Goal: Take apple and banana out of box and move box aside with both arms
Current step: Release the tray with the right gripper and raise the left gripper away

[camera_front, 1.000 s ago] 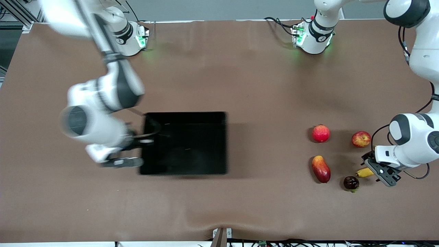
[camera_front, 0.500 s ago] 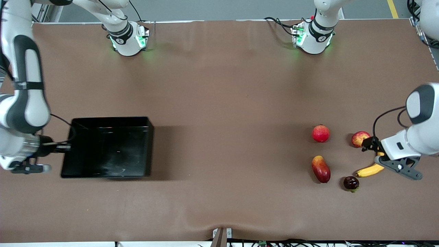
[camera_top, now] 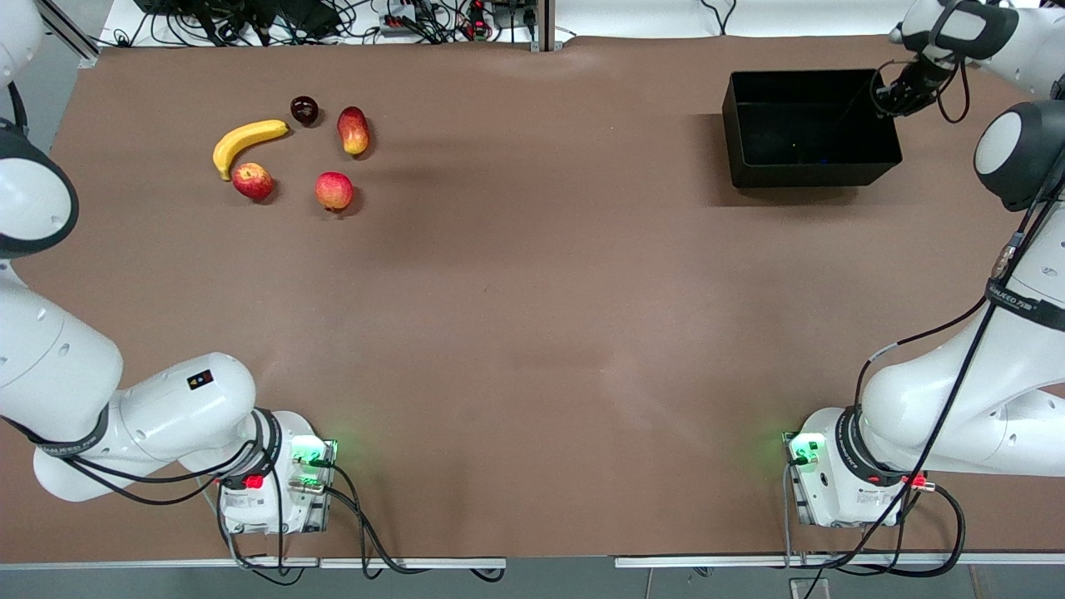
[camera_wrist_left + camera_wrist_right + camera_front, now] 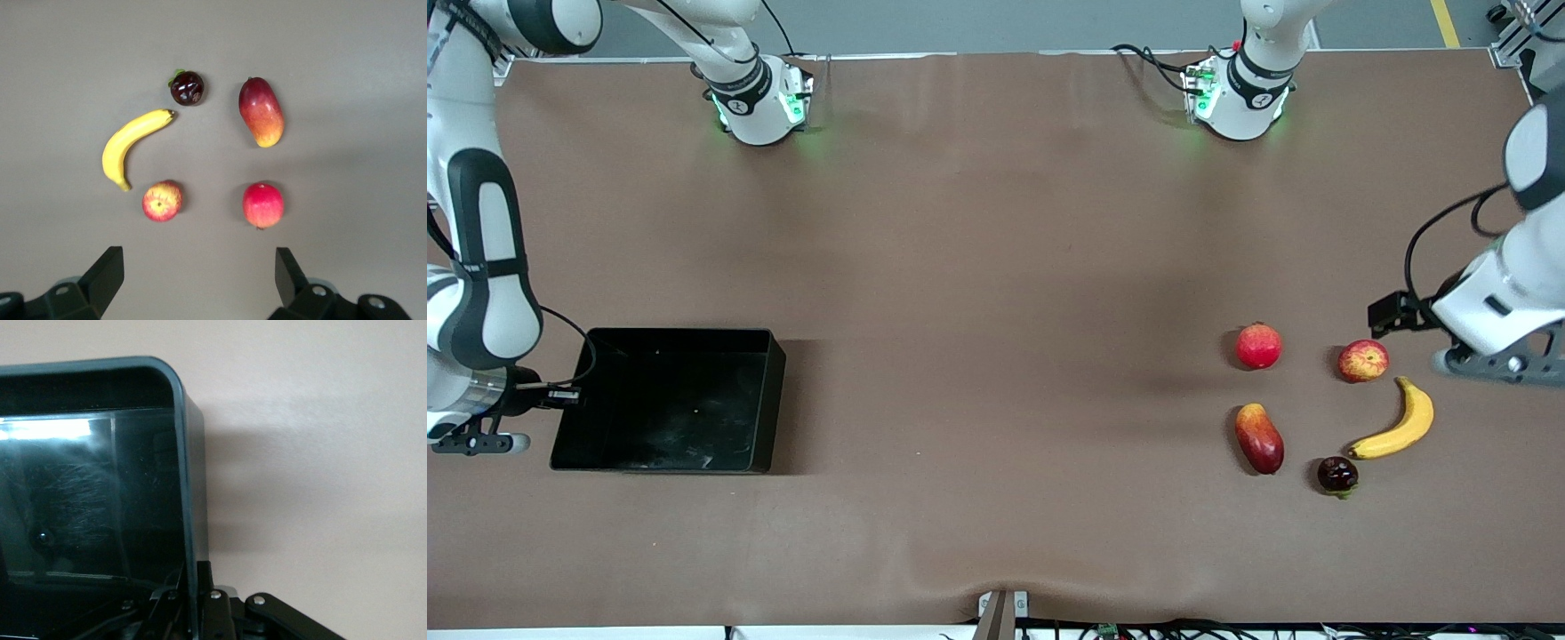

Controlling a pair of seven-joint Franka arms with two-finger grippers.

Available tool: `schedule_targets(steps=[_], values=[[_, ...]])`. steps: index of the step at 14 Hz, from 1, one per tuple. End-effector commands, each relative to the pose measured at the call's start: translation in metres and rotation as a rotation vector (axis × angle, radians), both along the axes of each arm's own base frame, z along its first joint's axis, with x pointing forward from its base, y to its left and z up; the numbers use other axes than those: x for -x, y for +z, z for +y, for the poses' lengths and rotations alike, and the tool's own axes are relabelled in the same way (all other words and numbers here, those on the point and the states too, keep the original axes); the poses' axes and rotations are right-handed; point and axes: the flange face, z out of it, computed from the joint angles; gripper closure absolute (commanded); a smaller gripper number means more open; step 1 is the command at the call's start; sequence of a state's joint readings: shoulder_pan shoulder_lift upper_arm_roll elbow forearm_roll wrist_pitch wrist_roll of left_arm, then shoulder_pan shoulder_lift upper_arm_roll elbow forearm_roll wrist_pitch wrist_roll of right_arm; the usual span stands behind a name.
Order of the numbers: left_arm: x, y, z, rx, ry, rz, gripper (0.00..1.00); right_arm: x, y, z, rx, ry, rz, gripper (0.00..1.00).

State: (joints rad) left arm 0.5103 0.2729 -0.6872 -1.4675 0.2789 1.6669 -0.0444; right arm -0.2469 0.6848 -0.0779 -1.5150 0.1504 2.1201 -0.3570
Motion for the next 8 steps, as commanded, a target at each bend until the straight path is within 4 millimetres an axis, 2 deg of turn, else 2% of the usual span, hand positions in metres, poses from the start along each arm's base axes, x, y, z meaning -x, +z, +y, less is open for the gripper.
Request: schedule_targets(steps=[1, 3, 4, 5, 7, 8], values=[[0.01, 0.039, 0.005, 0.008, 0.029, 0.013, 0.0, -0.001, -0.004, -0.016, 0.0, -0.018, -0.023, 1.0], [0.02, 0.057, -0.009, 0.002, 0.023, 0.006, 0.0, 0.0, -0.007, -0.017, 0.0, -0.019, -0.022, 0.99], [0.032, 0.075, -0.02, -0.022, 0.018, -0.025, 0.0, 0.0, -0.007, -0.018, 0.001, -0.013, -0.022, 0.42], [0.037, 0.073, -0.03, -0.041, 0.013, -0.017, 0.0, 0.0, -0.005, -0.021, 0.0, -0.022, -0.024, 0.0], [0.051, 0.083, -0.025, 0.004, 0.059, 0.0, 0.0, -0.005, 0.016, -0.024, 0.008, -0.02, -0.052, 0.0], [0.06, 0.081, -0.026, 0.019, 0.072, 0.016, 0.0, -0.008, 0.038, -0.018, 0.013, -0.01, -0.071, 0.0]])
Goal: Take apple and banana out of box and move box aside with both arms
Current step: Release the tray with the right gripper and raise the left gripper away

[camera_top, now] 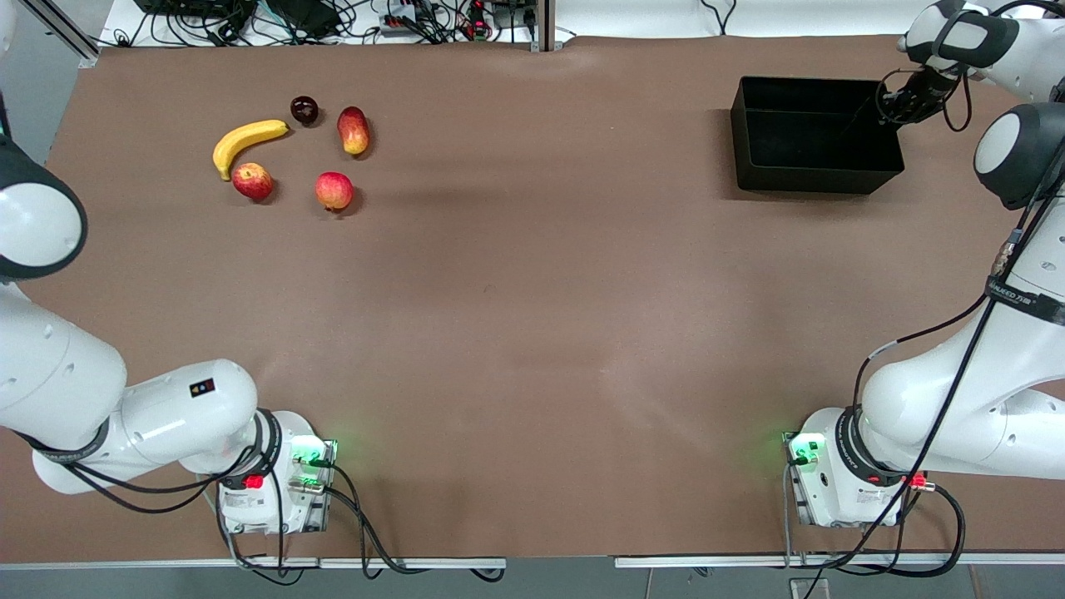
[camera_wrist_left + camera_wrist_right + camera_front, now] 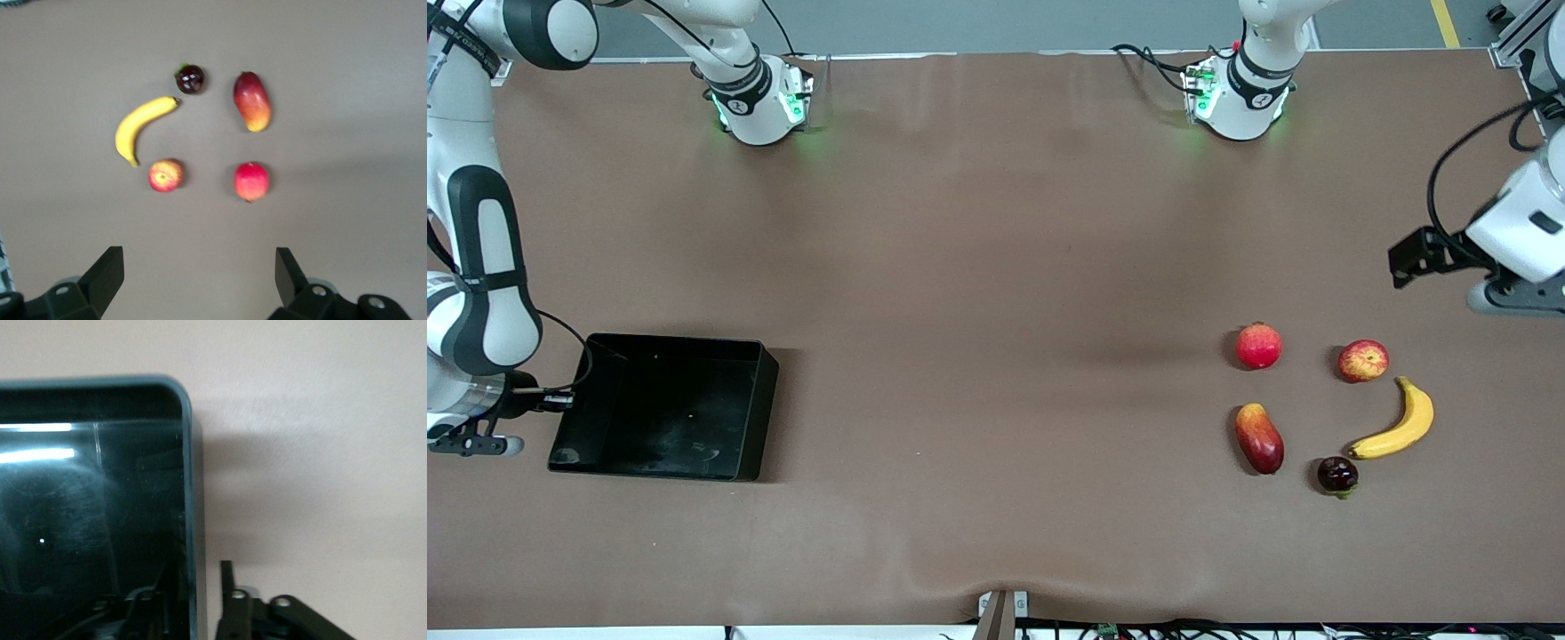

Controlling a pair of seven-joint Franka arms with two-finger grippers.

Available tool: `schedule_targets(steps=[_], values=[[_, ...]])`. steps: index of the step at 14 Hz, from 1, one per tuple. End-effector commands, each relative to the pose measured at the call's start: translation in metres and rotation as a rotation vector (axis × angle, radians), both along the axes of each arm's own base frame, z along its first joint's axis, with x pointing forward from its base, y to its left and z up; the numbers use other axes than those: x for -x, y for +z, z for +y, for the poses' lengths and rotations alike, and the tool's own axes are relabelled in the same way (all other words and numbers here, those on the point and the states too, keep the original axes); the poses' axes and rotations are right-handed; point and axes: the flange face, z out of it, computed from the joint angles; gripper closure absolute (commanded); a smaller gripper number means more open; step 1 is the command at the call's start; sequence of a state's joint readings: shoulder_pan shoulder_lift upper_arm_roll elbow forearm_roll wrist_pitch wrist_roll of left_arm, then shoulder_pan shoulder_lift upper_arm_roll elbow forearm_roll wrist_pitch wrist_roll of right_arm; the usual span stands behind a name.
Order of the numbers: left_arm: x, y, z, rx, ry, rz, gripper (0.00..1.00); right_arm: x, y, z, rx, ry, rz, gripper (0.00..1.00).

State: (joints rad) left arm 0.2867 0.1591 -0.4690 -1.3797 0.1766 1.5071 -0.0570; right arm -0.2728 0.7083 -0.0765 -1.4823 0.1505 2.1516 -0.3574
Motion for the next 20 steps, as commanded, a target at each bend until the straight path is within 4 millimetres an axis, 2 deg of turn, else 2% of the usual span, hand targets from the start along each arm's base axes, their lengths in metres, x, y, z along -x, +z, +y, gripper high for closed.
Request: schedule_targets(steps=[1, 3, 6, 7, 10, 14, 17, 20], values=[[0.032, 0.007, -0.002, 0.009, 0.039, 0.017, 0.0, -0.007, 0.074, 0.011, 0.008, 0.028, -0.061, 0.0], [0.043, 0.011, 0.0, 0.006, 0.063, 0.013, 0.0, -0.014, 0.116, 0.061, 0.014, 0.081, -0.064, 0.0], [0.053, 0.012, -0.004, 0.045, 0.084, 0.016, 0.0, 0.0, 0.181, 0.124, -0.017, 0.074, -0.007, 0.0], [0.054, 0.014, -0.004, 0.051, 0.093, 0.013, 0.0, 0.006, 0.201, 0.139, -0.02, 0.09, -0.003, 0.0], [0.053, 0.011, -0.005, 0.058, 0.118, 0.017, 0.0, 0.026, 0.237, 0.151, -0.036, 0.104, 0.031, 0.0], [0.05, 0.009, -0.004, 0.058, 0.121, 0.016, 0.0, 0.05, 0.284, 0.194, -0.037, 0.081, 0.05, 0.0], [0.053, 0.012, -0.003, 0.058, 0.124, 0.012, 0.0, 0.066, 0.314, 0.212, 0.004, 0.094, 0.041, 0.0], [0.053, 0.012, -0.004, 0.059, 0.124, 0.012, 0.0, 0.093, 0.348, 0.221, 0.013, 0.062, 0.06, 0.0]])
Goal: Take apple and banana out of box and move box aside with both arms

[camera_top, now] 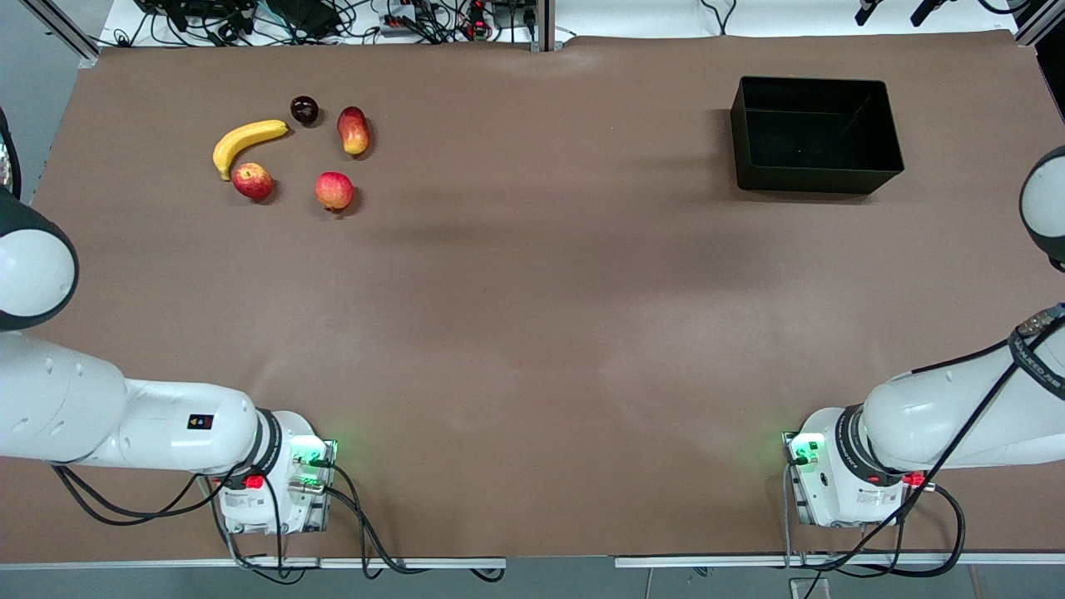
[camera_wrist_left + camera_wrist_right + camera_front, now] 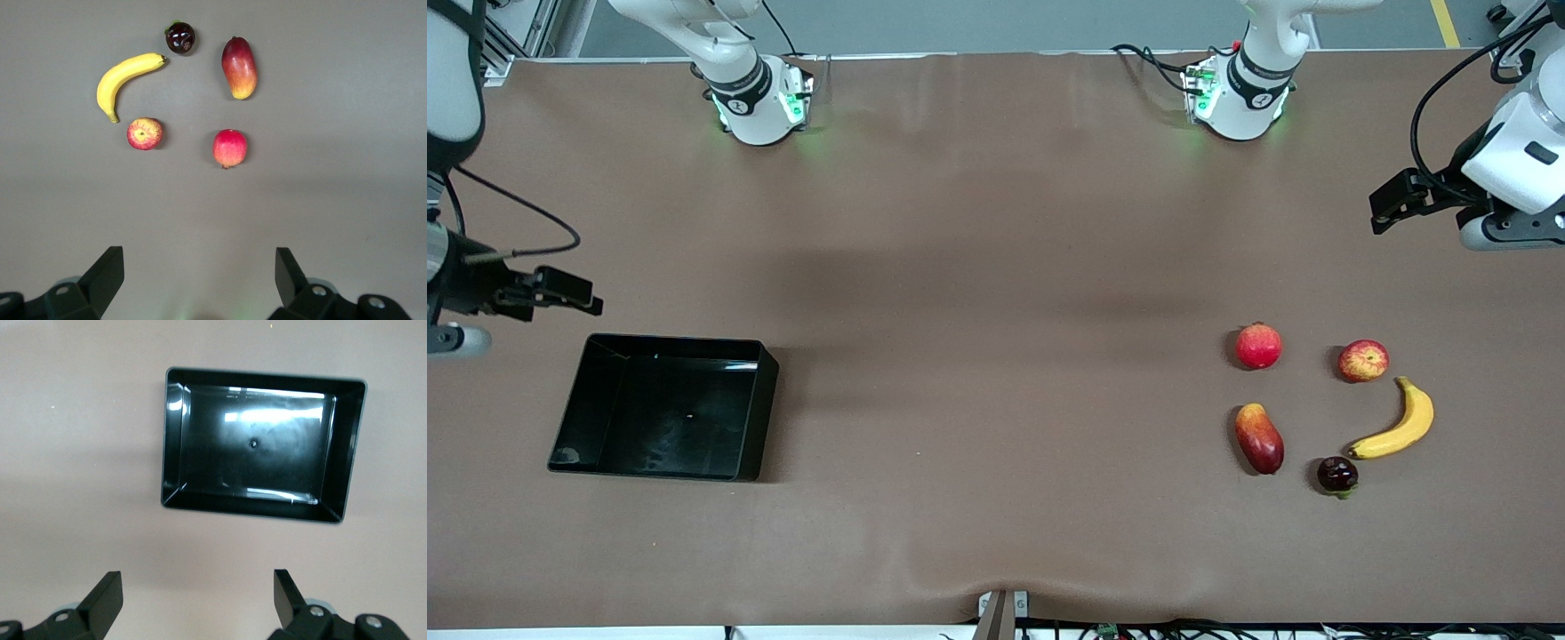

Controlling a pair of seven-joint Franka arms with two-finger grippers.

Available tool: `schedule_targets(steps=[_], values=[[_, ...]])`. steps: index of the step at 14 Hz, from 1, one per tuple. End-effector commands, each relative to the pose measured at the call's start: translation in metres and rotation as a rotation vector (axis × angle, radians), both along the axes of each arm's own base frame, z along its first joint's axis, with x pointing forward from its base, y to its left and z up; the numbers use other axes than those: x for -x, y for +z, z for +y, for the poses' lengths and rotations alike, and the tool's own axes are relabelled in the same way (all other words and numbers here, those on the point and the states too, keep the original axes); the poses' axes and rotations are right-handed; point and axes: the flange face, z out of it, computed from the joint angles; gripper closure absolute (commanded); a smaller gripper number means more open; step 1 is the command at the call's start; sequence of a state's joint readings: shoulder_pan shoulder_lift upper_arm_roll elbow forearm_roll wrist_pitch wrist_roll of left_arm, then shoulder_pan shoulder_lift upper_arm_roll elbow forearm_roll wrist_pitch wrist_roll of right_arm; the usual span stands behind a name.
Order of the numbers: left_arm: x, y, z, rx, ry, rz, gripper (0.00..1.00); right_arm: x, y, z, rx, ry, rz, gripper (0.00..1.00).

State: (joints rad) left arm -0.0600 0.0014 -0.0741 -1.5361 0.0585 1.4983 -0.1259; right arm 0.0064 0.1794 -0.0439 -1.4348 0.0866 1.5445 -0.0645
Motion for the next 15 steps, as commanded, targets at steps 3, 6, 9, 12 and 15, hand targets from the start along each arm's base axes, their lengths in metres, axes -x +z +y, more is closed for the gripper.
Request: schedule_targets(steps=[3, 6, 9, 12, 15], values=[[0.008, 0.006, 0.0, 0.018, 0.017, -0.007, 0.0, 0.048, 0.046, -0.004, 0.018, -0.031, 0.021, 0.0], [0.009, 0.01, 0.011, 0.058, 0.038, 0.001, 0.0, 0.071, 0.053, -0.006, 0.046, -0.031, 0.011, 0.0], [0.025, 0.025, 0.019, 0.093, 0.058, 0.006, 0.0, 0.073, 0.054, -0.01, 0.048, -0.031, 0.017, 0.0], [0.029, 0.034, 0.023, 0.101, 0.067, -0.012, 0.0, 0.073, 0.057, -0.008, 0.048, -0.026, 0.012, 0.0], [0.022, 0.045, 0.029, 0.099, 0.063, -0.039, 0.0, 0.077, 0.072, -0.009, 0.049, -0.037, 0.019, 0.0]])
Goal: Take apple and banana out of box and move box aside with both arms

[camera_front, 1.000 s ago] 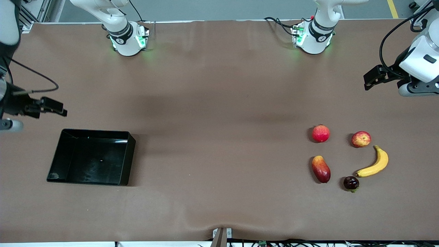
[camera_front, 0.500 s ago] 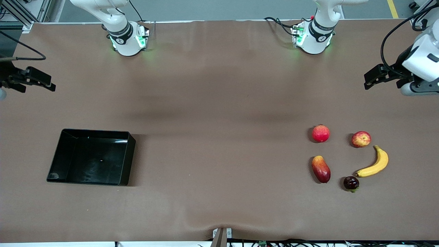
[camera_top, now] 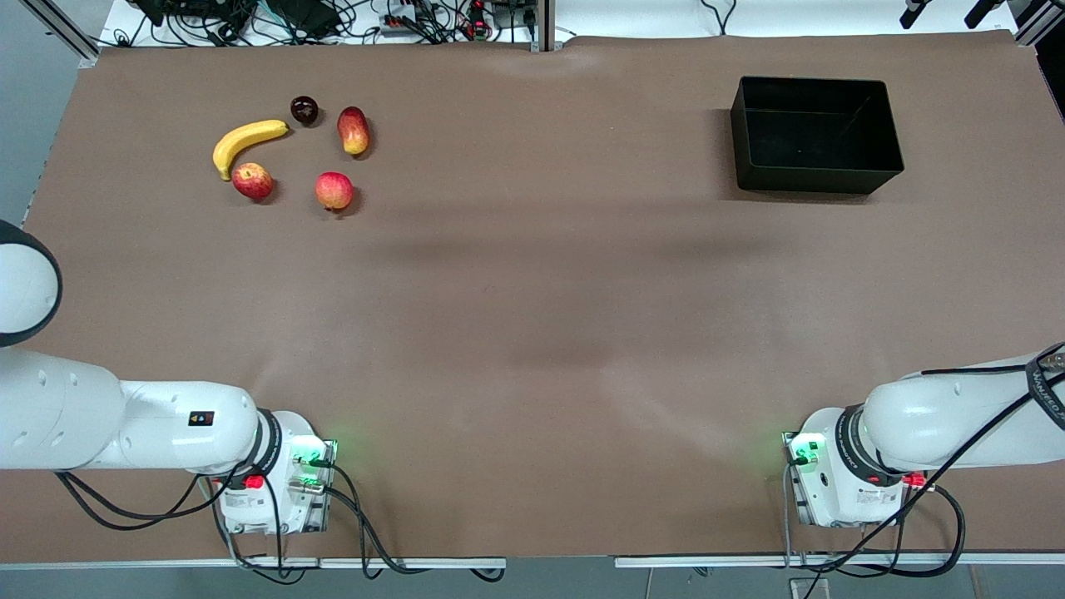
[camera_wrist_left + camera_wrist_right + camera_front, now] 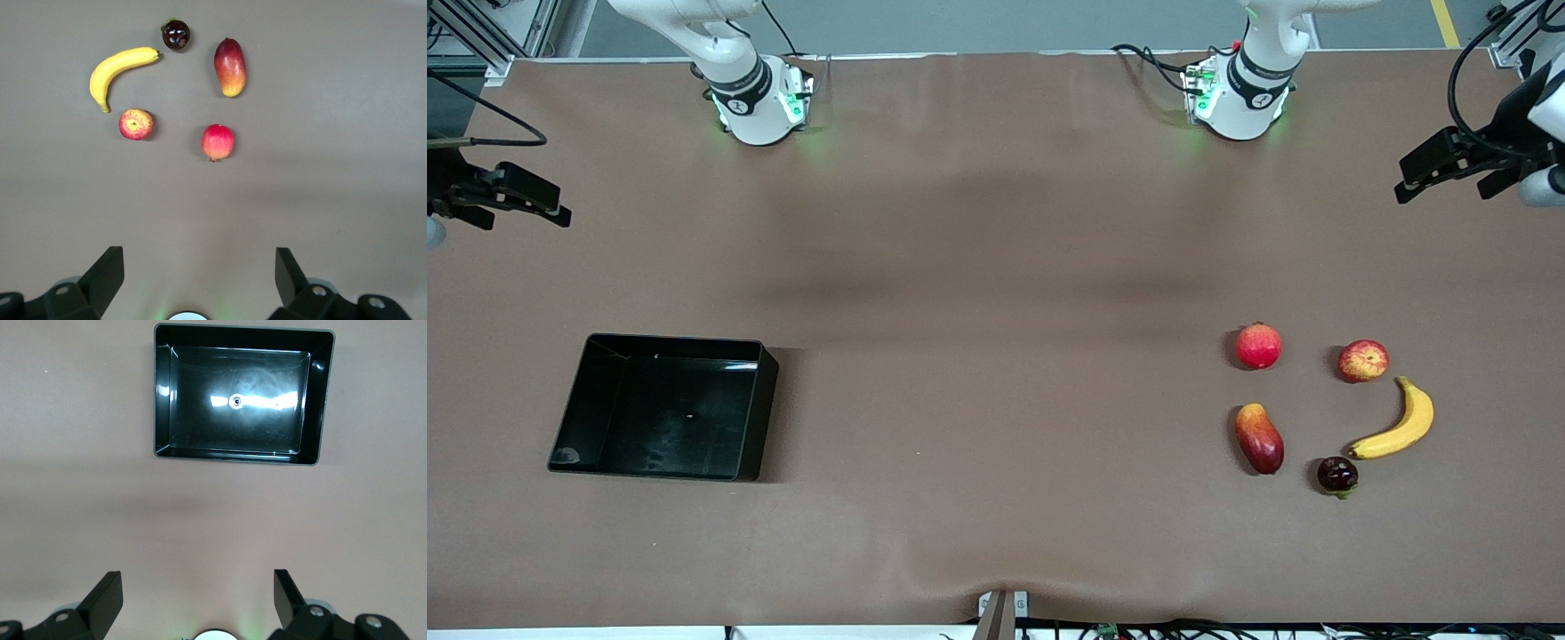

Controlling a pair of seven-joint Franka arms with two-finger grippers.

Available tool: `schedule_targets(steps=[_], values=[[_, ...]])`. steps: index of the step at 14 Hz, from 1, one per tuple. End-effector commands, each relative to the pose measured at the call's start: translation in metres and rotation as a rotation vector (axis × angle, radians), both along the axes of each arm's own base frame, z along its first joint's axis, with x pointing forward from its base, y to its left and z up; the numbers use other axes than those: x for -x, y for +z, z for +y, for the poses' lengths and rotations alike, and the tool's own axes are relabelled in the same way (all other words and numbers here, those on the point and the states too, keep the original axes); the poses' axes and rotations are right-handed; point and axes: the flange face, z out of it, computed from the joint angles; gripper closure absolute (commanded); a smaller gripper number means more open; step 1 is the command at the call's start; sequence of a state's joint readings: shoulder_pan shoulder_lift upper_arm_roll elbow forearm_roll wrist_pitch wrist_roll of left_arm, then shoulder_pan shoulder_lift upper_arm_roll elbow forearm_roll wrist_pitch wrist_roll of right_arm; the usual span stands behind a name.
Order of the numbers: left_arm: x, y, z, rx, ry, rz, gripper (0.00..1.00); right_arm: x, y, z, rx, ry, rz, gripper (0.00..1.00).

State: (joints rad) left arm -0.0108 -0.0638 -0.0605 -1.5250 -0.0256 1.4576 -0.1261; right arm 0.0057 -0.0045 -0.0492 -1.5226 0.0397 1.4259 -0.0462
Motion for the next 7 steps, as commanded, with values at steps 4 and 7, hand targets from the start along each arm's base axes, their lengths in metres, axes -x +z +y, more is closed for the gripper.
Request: schedule_targets(steps=[4, 7], values=[[-0.001, 0.008, 0.003, 0.009, 0.007, -0.008, 0.0, 0.011, 0.027, 0.0, 0.005, -0.018, -0.011, 0.0], [0.0, 0.007, 0.003, 0.007, 0.008, 0.001, 0.0, 0.013, 0.027, -0.025, 0.004, -0.053, -0.009, 0.0]])
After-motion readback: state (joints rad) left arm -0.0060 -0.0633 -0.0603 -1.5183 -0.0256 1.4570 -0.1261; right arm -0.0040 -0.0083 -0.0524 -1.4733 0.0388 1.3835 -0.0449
